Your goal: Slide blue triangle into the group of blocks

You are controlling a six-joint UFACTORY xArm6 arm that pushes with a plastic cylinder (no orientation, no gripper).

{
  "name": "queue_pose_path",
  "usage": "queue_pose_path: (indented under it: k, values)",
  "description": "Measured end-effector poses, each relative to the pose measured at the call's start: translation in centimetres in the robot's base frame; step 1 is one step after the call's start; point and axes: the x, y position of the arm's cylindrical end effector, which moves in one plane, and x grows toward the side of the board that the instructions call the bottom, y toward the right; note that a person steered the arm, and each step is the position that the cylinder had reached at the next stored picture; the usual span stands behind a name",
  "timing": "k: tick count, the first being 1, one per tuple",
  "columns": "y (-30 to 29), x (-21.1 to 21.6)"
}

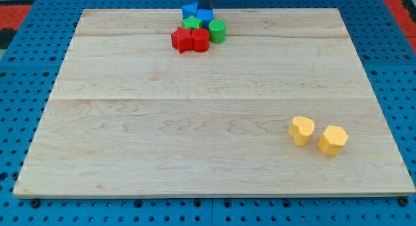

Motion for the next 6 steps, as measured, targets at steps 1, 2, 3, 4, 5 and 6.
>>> queue_pose_path:
  k: [1, 2, 3, 4, 5, 6]
  values:
    - [-4.5, 2.4]
    - [-5.6, 5.3]
    - [-3.6, 5.0]
    - [-3.5, 1.8]
    - [-3.9, 0.0]
    - [-9.7, 0.0]
